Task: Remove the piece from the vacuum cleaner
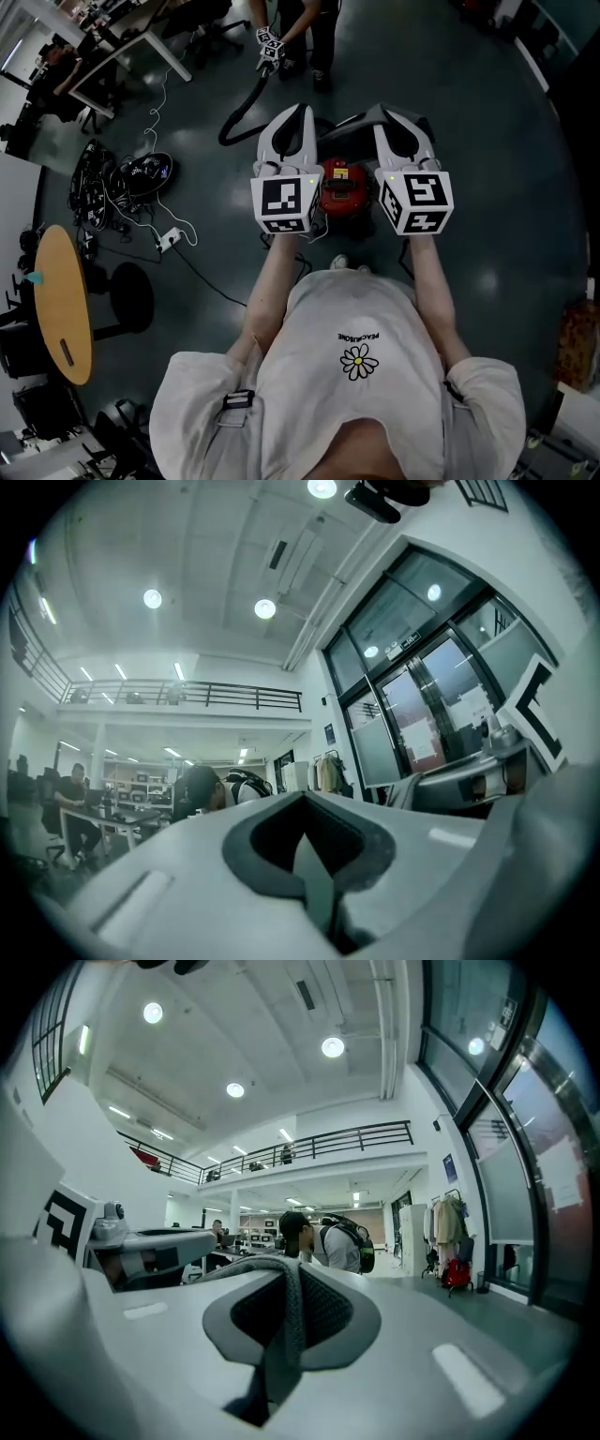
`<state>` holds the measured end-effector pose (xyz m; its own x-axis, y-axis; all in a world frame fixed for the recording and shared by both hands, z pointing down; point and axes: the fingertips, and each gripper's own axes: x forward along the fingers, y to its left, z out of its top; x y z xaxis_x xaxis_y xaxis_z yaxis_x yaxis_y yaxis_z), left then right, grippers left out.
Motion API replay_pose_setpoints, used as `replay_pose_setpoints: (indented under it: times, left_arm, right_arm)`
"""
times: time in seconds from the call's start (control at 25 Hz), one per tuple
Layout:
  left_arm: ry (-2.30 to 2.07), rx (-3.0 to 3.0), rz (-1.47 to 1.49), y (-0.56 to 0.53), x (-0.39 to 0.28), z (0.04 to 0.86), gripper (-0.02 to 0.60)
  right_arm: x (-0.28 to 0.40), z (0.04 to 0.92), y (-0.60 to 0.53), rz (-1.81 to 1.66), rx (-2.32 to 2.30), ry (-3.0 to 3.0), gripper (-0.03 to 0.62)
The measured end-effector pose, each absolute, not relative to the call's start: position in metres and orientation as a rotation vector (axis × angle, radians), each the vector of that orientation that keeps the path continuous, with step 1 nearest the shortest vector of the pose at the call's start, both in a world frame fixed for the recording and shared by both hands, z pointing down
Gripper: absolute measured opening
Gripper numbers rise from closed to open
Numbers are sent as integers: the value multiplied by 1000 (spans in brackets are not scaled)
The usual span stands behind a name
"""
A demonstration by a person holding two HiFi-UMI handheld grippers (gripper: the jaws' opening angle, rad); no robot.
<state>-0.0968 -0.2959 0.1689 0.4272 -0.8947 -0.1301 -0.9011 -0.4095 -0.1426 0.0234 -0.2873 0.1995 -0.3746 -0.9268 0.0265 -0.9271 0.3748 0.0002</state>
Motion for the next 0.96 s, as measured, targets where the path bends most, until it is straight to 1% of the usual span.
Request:
replay_pose_setpoints:
  times: [0.44, 0.96]
  left_arm:
    - [1518, -2510, 97, -283, -79, 146, 2]
    - [1515, -2506, 118, -276, -77, 140, 2]
  right_arm:
    - [43, 184, -277, -4, 1803, -2563, 41]
    - [50, 181, -270, -16, 1800, -2561, 41]
